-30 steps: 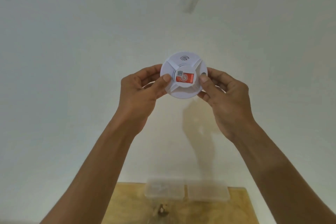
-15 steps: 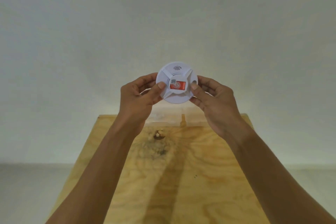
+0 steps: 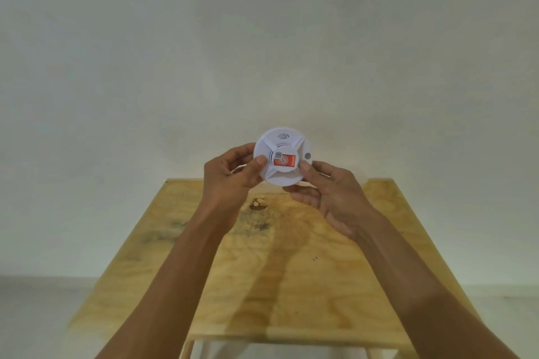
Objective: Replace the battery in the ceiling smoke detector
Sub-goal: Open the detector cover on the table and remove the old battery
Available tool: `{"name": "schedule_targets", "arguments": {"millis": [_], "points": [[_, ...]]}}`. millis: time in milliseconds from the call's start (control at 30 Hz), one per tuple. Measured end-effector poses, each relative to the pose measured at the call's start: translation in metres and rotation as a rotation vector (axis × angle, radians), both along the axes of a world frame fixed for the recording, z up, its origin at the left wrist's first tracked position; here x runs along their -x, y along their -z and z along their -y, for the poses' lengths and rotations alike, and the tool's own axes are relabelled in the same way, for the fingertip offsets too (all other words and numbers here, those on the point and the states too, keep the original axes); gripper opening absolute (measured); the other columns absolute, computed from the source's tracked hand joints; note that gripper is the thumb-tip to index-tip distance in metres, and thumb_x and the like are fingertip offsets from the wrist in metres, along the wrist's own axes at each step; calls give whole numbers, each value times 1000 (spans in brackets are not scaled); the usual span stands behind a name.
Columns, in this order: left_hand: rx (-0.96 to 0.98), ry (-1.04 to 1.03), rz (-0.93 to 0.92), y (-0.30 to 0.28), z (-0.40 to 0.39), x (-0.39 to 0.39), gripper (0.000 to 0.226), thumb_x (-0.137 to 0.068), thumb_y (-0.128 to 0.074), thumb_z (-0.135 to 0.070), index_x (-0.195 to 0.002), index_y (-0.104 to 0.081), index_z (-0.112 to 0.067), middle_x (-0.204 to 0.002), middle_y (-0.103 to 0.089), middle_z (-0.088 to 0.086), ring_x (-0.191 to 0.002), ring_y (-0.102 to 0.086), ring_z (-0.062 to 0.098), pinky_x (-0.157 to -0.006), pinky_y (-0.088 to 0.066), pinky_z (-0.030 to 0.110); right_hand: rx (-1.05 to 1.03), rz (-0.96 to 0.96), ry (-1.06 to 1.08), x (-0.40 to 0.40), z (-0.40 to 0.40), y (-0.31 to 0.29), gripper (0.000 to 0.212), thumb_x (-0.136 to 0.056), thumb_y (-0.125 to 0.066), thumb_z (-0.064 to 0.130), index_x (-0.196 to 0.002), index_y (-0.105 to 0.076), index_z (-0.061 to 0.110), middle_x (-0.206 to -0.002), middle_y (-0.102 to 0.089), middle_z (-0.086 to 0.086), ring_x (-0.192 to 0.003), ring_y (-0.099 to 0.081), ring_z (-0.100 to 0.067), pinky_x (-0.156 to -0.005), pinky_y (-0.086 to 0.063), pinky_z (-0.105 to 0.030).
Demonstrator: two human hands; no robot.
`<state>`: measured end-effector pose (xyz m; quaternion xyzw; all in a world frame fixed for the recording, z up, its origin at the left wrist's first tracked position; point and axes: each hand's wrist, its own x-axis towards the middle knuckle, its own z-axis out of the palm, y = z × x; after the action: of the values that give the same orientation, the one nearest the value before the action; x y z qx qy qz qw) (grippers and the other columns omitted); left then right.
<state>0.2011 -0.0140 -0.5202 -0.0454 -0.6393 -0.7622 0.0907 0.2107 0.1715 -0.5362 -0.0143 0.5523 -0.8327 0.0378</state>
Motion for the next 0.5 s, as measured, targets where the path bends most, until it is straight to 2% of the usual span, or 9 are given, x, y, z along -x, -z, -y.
{"name": "schedule_targets", "arguments": {"millis": [133,200,300,400,500], "points": [[-22,45,23,8,-2,-31,30,-92,-70,-7,-121,-68,-2,-109,-76,18,-101,-75,32,-94,-58,50,-45,-50,17,-31,-5,5,36,-90,-69,21,-120,-65,1,-109,-75,-18,-92,-75,-35,-71,-60,-29],[-10,55,51,11,-4,-42,32,-91,-72,-20,-120,-70,-5,-109,-77,15,-102,-75,31,-96,-56,55,-137,-110,69,-44,-7,8,35,-89,-70,23,-118,-67,4,-103,-77,-13,-91,-75,-31,-73,-60,-29],[79,67,85,14,-5,-51,48,-81,-73,-47,-112,-76,-10,-106,-79,9,-103,-74,27,-97,-56,52,-352,-247,165,-57,-11,13,27,-88,-73,22,-111,-72,10,-99,-77,-6,-90,-76,-21,-74,-60,-27],[221,102,109,16,-6,-52,57,-73,-76,-68,-99,-81,-17,-98,-80,6,-100,-75,26,-95,-58,48,-625,-385,231,-59,-15,18,28,-85,-77,27,-110,-73,15,-99,-76,4,-84,-74,-9,-74,-58,-21],[273,91,110,20,-5,-47,65,-59,-81,-72,-94,-82,-17,-93,-80,4,-96,-75,26,-92,-59,50,-841,-536,295,-56,-14,25,34,-81,-80,25,-113,-74,16,-103,-75,5,-87,-70,-3,-73,-51,-8]]}}
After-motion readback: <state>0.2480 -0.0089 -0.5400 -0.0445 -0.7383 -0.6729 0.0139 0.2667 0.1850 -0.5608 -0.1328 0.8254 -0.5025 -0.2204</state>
